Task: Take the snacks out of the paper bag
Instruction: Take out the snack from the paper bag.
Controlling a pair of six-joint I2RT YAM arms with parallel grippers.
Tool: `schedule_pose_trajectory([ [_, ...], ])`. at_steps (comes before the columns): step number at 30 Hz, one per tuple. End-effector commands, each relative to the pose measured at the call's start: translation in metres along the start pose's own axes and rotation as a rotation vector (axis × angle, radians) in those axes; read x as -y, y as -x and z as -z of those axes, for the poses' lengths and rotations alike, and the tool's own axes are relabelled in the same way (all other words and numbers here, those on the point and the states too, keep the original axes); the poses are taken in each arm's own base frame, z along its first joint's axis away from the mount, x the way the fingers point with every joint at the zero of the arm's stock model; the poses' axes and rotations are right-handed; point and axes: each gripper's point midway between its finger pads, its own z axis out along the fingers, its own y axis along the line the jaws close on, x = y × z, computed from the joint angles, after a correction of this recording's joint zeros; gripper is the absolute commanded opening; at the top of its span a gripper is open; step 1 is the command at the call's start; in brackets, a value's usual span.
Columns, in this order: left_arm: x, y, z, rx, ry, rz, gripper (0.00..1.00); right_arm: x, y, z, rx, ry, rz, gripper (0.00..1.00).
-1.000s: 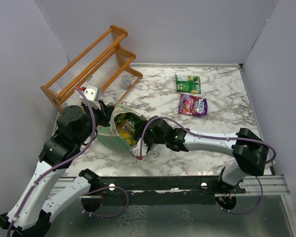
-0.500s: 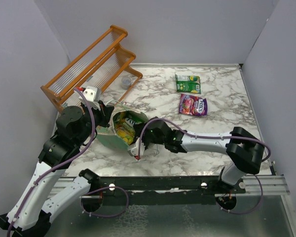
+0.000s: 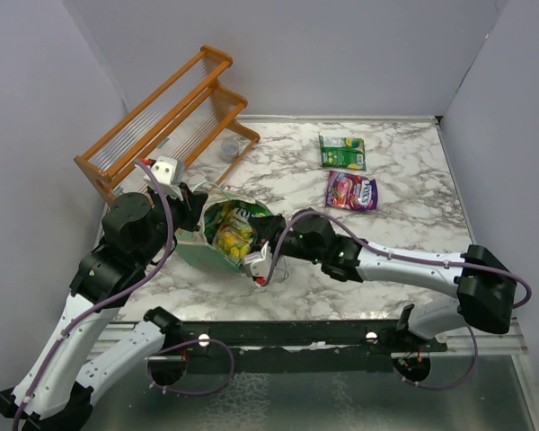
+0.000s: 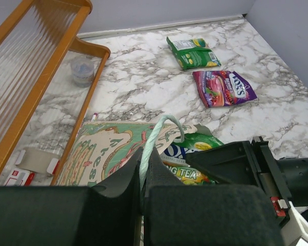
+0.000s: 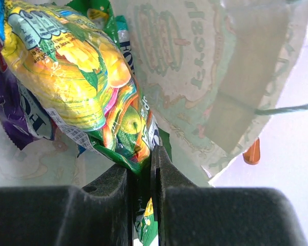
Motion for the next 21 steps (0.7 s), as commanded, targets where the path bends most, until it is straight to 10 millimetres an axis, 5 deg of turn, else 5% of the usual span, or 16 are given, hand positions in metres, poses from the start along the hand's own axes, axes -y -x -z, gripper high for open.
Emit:
schedule_pose_trajectory([
  [1, 0.001, 0.021, 0.009, 0.072, -0.003, -0.004, 0.00, 0.042, 0.017, 0.017, 0.060, -0.143, -0.100, 0.01],
  [7, 0.001, 0.021, 0.009, 0.071, -0.002, -0.003, 0.00, 0.069, 0.030, 0.047, 0.100, -0.205, -0.171, 0.01],
  [15, 0.003, 0.021, 0.005, 0.073, -0.008, 0.004, 0.00, 0.120, 0.063, 0.122, 0.233, -0.351, -0.212, 0.01],
  [19, 0.003, 0.020, 0.003, 0.066, -0.008, 0.006, 0.00, 0.139, 0.058, 0.160, 0.216, -0.480, -0.264, 0.01],
  [21, 0.003, 0.019, 0.003, 0.066, -0.008, 0.006, 0.00, 0.146, 0.036, 0.176, 0.113, -0.584, -0.309, 0.01],
])
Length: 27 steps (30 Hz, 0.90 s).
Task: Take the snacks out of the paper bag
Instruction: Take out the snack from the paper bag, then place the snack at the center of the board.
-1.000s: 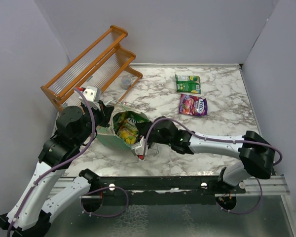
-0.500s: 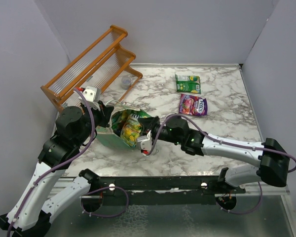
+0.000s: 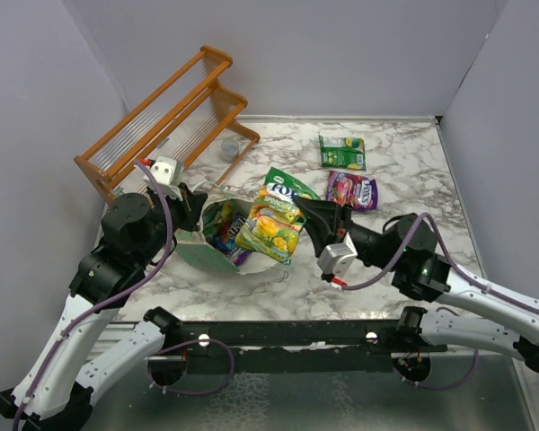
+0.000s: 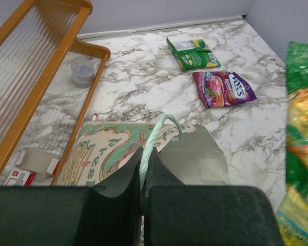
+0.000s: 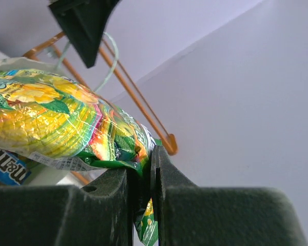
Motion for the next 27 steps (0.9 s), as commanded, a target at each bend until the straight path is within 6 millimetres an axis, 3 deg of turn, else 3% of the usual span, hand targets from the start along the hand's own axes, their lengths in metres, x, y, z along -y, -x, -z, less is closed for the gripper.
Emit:
schedule_pose_trajectory([
  [1, 0.003, 0.019, 0.003, 0.064, -0.008, 0.005, 0.00, 0.035, -0.026, 0.031, -0.160, -0.247, -0.073, 0.01],
  [4, 0.003, 0.019, 0.002, 0.064, -0.006, 0.005, 0.00, 0.052, -0.068, 0.061, -0.387, -0.457, -0.071, 0.01],
  [7, 0.003, 0.019, 0.002, 0.064, -0.008, 0.006, 0.00, 0.043, -0.104, 0.088, -0.580, -0.536, -0.046, 0.01],
  [12, 0.003, 0.019, 0.002, 0.063, -0.010, 0.005, 0.00, 0.024, -0.155, 0.123, -0.700, -0.576, -0.161, 0.01],
  [16, 0.004, 0.019, 0.003, 0.065, -0.014, 0.006, 0.00, -0.016, -0.202, 0.148, -0.830, -0.548, -0.220, 0.01],
  [20, 0.004, 0.017, 0.003, 0.069, -0.017, 0.011, 0.00, -0.071, -0.232, 0.152, -0.881, -0.457, -0.261, 0.01],
  [23, 0.007, 0.015, 0.002, 0.066, -0.032, 0.016, 0.00, -0.107, -0.267, 0.178, -1.010, -0.430, -0.281, 0.01],
  [25, 0.008, 0.015, 0.001, 0.062, -0.037, 0.013, 0.00, -0.119, -0.284, 0.195, -1.082, -0.447, -0.320, 0.01],
  [27, 0.008, 0.015, 0.001, 0.061, -0.041, 0.005, 0.00, -0.129, -0.292, 0.198, -1.115, -0.378, -0.339, 0.01],
])
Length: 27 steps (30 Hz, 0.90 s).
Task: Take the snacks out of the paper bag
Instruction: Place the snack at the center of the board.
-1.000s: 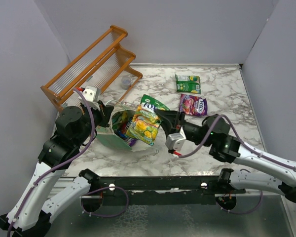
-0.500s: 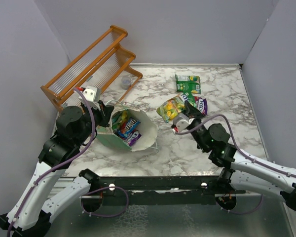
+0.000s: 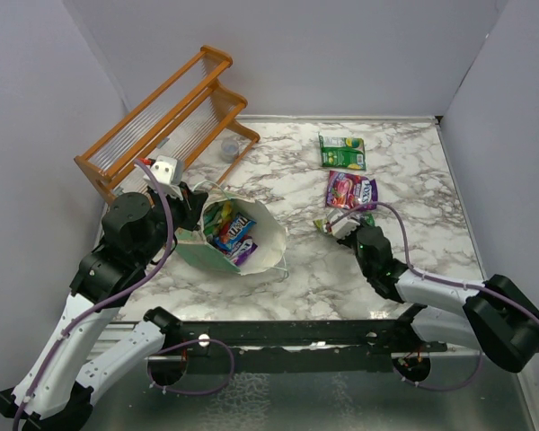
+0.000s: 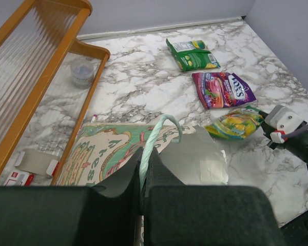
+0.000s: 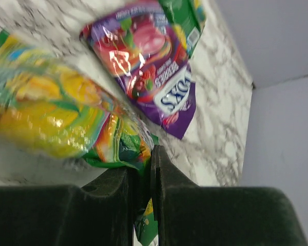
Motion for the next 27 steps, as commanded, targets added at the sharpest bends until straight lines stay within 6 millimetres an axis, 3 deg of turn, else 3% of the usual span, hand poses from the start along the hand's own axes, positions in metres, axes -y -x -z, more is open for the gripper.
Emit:
schedule_pose_trajectory([
  [1, 0.007, 0.014, 0.002, 0.056, -0.038, 0.002, 0.00, 0.014, -0.006, -0.012, -0.020, -0.035, -0.115, 0.01],
  [3, 0.008, 0.015, 0.003, 0.059, -0.040, -0.001, 0.00, 0.015, -0.018, -0.013, -0.073, -0.031, -0.092, 0.01],
  [7, 0.008, 0.014, 0.006, 0.067, -0.047, 0.000, 0.00, -0.001, -0.016, -0.013, -0.055, 0.051, -0.100, 0.01],
  [12, 0.008, 0.009, 0.007, 0.059, -0.054, -0.005, 0.00, -0.004, -0.017, -0.011, -0.059, 0.070, -0.111, 0.02],
  [13, 0.008, 0.009, 0.007, 0.060, -0.055, -0.004, 0.00, -0.003, -0.017, -0.011, -0.055, 0.060, -0.117, 0.18],
  [16, 0.011, 0.006, 0.008, 0.055, -0.075, -0.008, 0.00, 0.004, -0.016, -0.011, -0.048, 0.019, -0.136, 0.42],
  [20, 0.023, 0.000, 0.010, 0.047, -0.153, -0.018, 0.00, 0.017, 0.000, -0.007, 0.016, -0.013, -0.187, 0.54],
  [25, 0.050, -0.012, 0.010, 0.002, -0.307, -0.013, 0.00, 0.026, 0.047, 0.009, 0.223, 0.049, -0.296, 0.59],
  [27, 0.059, -0.017, 0.010, -0.018, -0.364, -0.009, 0.00, 0.026, 0.067, 0.015, 0.306, 0.092, -0.324, 0.66],
])
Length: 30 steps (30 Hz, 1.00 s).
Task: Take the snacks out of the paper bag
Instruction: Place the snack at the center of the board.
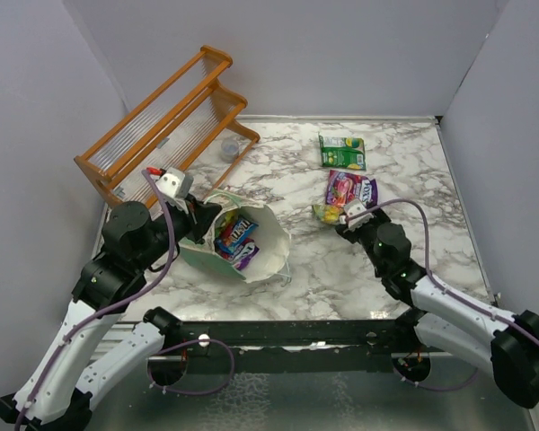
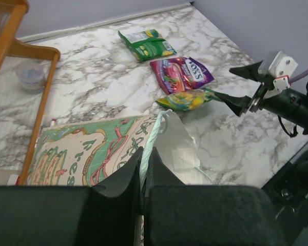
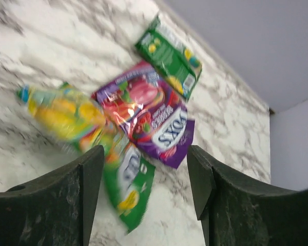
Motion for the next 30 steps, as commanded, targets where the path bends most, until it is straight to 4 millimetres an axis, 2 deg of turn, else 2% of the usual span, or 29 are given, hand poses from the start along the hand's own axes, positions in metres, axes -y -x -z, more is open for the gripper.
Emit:
schedule_pose_trajectory([
  [1, 0.034, -0.001, -0.004, -0.008, -0.200, -0.002, 0.00, -0.007, 0.062, 0.009, 0.241, 0.118, -0.121, 0.73],
  [5, 0.041, -0.007, -0.007, -0.032, -0.247, 0.008, 0.00, -0.015, 0.081, 0.016, 0.274, 0.216, -0.141, 0.85],
  [9, 0.043, -0.016, -0.008, -0.060, -0.267, -0.009, 0.00, -0.022, 0.101, 0.032, 0.366, 0.295, -0.159, 0.86],
  [11, 0.042, -0.022, -0.007, -0.075, -0.273, -0.021, 0.00, -0.031, 0.115, 0.045, 0.457, 0.369, -0.142, 0.84],
  [13, 0.041, -0.027, -0.006, -0.089, -0.271, -0.031, 0.00, -0.047, 0.133, 0.061, 0.566, 0.485, -0.113, 0.81],
  [16, 0.040, -0.036, -0.003, -0.109, -0.274, -0.036, 0.00, -0.078, 0.157, 0.095, 0.757, 0.714, -0.053, 0.74],
  [19, 0.041, -0.044, 0.002, -0.123, -0.285, -0.034, 0.00, -0.100, 0.172, 0.126, 0.906, 0.864, 0.003, 0.69],
  [21, 0.040, -0.047, 0.005, -0.125, -0.278, -0.031, 0.00, -0.112, 0.179, 0.139, 0.963, 0.914, 0.059, 0.68],
  [24, 0.037, -0.045, 0.008, -0.116, -0.255, -0.016, 0.00, -0.134, 0.190, 0.144, 0.982, 0.942, 0.176, 0.68],
  [29, 0.032, -0.045, 0.012, -0.096, -0.223, -0.012, 0.00, -0.184, 0.189, 0.136, 0.917, 0.955, 0.389, 0.62],
  [30, 0.031, -0.044, 0.012, -0.092, -0.213, -0.010, 0.00, -0.187, 0.192, 0.131, 0.907, 0.938, 0.403, 0.61],
])
